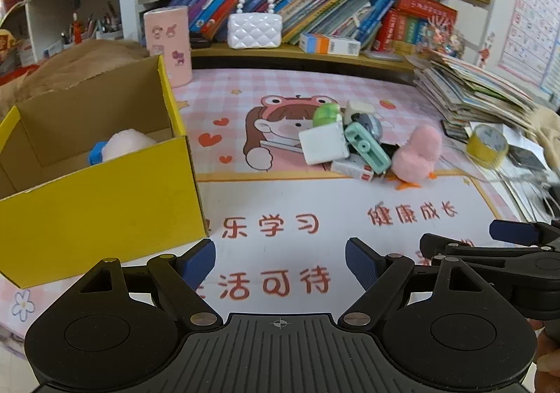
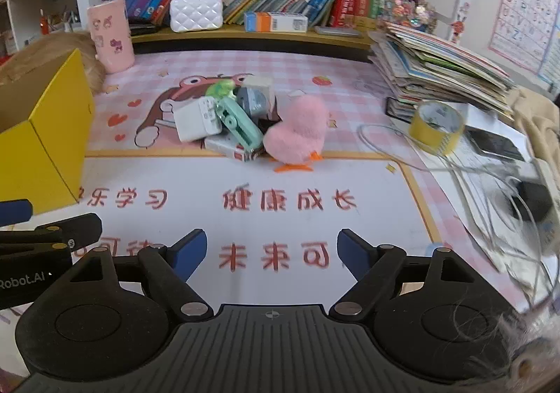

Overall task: Organize objects
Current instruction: 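Move both grippers back toward the pile of small toys, then grasp the white charger plug with the left gripper while the right grasps the pink plush chick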

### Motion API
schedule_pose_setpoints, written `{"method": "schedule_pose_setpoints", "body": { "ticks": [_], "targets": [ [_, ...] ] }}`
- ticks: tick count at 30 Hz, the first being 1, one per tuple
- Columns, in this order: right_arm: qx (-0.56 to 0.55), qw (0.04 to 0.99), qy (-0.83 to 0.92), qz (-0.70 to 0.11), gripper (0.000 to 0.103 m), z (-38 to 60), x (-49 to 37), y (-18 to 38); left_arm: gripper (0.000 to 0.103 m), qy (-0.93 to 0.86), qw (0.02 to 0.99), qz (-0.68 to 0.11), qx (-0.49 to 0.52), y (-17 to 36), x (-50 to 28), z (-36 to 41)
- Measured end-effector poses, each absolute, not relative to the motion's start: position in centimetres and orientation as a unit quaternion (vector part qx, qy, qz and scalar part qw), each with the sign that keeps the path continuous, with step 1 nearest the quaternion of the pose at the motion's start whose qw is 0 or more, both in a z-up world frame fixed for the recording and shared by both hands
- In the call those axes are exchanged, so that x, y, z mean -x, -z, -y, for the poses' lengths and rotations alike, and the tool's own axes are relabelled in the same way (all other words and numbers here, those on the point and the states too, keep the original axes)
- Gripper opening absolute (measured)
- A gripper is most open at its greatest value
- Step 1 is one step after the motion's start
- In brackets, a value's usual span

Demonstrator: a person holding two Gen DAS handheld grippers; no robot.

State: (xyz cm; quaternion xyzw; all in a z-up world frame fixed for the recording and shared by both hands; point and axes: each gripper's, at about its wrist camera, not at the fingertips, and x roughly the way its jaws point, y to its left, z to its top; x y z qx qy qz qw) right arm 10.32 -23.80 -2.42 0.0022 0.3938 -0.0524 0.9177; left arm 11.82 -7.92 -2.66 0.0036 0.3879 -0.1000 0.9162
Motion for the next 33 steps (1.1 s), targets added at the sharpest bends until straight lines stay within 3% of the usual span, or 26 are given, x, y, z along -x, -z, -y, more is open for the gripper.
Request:
{"method": "schedule_pose_setpoints", "body": {
  "ticks": [22,29,31,33],
  "targets": [
    [-0.048,0.923,0.030,-0.380,0.076,29.7,-19.3,2.8,0.084,0.057,0.916,-0.397,-0.007,2.9,-16.7,12.1],
    [-0.052,0.922,0.022,-0.383,0.067,30.4,-21.9,3.6,0.083,0.062,0.923,-0.379,0.010,2.6,-19.6,12.9],
    [-0.058,0.921,0.020,-0.386,0.061,30.8,-22.6,3.8,0.083,0.060,0.925,-0.374,0.013,2.5,-20.7,13.0],
    [-0.072,0.918,0.013,-0.390,0.046,31.2,-23.2,4.0,0.082,0.064,0.925,-0.374,0.023,2.6,-21.9,13.0]
  ]
}}
